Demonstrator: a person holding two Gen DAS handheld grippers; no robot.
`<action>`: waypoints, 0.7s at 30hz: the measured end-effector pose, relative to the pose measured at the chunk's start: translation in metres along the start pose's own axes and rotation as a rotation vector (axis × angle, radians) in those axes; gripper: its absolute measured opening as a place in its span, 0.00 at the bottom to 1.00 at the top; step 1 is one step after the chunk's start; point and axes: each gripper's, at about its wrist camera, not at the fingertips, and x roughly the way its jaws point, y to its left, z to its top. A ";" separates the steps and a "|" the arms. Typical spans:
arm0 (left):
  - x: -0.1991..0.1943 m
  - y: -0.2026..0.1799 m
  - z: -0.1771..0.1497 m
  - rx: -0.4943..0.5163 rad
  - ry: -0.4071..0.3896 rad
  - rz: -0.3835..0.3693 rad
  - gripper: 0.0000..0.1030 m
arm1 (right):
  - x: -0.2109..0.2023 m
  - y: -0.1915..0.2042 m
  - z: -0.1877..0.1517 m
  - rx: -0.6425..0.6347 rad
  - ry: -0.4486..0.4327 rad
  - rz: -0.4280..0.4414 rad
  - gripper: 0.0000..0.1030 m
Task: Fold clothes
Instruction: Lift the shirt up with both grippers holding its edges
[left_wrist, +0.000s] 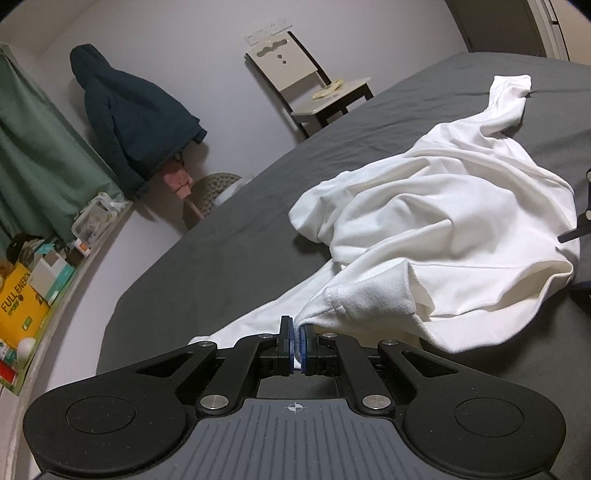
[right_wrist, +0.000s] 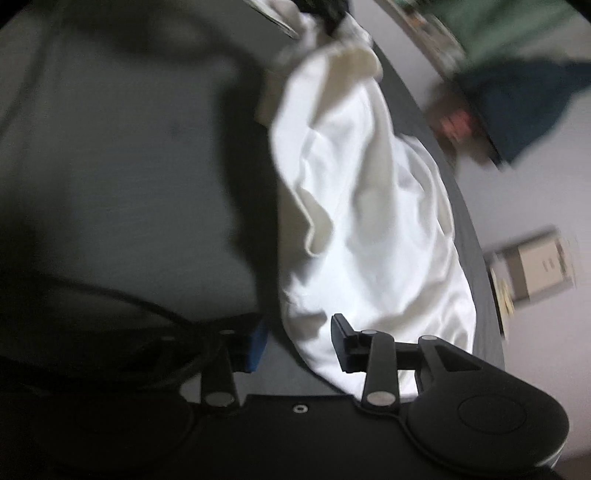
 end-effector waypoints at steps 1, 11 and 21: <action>0.000 0.000 0.000 -0.003 0.002 0.000 0.03 | 0.000 0.002 0.001 0.021 0.000 -0.020 0.35; -0.001 0.000 0.004 -0.021 -0.004 0.005 0.03 | 0.019 0.038 0.006 -0.123 0.039 -0.282 0.35; -0.006 -0.006 0.000 0.009 -0.008 0.003 0.03 | 0.001 0.017 -0.008 0.016 -0.025 -0.327 0.15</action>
